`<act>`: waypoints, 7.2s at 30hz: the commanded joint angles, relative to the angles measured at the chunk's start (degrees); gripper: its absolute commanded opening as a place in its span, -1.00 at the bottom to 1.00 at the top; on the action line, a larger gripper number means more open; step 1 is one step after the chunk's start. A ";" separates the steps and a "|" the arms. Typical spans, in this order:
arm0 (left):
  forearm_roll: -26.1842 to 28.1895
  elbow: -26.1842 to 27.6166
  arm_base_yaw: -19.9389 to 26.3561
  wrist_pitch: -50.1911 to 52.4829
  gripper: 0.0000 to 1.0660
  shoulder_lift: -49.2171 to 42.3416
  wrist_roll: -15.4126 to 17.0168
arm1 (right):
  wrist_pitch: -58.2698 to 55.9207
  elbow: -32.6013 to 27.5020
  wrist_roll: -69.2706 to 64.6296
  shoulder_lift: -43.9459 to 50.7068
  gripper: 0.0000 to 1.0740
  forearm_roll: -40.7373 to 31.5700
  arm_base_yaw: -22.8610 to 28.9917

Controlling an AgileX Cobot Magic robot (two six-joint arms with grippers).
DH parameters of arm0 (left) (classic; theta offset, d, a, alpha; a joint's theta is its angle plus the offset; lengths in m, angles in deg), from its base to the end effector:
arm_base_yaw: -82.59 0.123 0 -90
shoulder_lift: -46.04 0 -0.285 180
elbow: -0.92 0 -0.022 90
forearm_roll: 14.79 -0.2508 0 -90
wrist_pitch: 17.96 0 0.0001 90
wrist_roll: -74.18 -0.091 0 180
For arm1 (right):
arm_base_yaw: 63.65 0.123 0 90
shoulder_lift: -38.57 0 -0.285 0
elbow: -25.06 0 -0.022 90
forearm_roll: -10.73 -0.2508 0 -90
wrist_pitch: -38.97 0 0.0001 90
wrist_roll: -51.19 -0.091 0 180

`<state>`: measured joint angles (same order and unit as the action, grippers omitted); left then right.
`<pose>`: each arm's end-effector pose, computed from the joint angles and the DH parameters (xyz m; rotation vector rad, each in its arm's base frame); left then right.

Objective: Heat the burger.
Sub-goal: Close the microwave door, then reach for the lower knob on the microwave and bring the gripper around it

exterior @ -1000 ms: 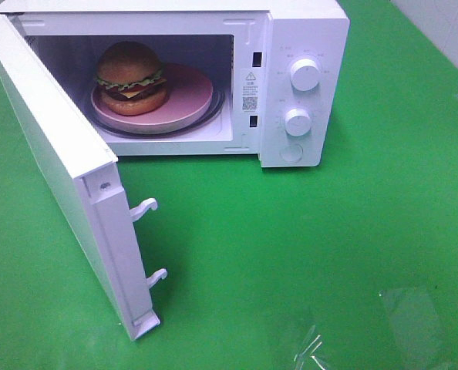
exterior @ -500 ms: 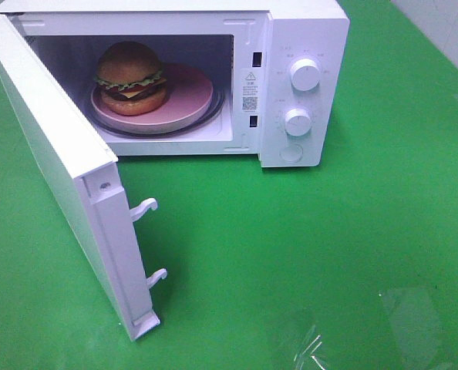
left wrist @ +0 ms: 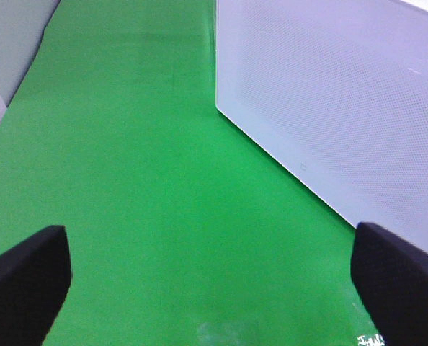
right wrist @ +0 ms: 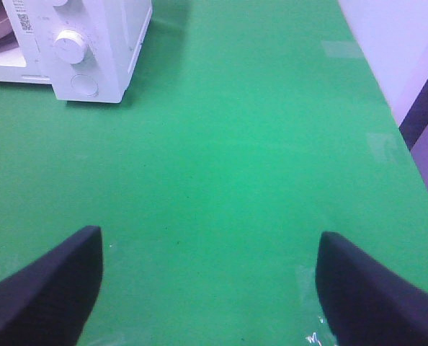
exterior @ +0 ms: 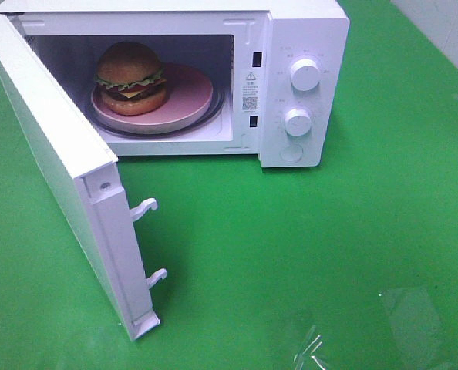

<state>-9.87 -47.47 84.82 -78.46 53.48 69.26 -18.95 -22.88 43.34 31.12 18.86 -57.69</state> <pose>-0.0058 -0.0070 0.2788 0.0518 2.0268 -0.0237 -0.0044 -0.0114 0.2850 0.0362 1.9697 -0.0105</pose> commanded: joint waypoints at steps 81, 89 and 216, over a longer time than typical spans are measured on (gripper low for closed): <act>-24.18 -18.05 -4.76 108.06 -1.00 71.51 13.18 | 0.57 -0.29 0.86 1.38 0.42 -0.29 -0.46; -20.40 -15.70 -13.12 114.31 -1.00 82.74 10.94 | 0.57 -0.29 0.86 1.38 0.42 -0.29 -0.46; -0.74 22.29 -0.29 -6.19 0.87 62.28 3.38 | 0.57 -0.29 0.80 1.38 0.42 -0.23 -0.46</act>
<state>-11.13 -24.96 84.31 -83.73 116.51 72.41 -18.95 -22.88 43.34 31.12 18.86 -57.69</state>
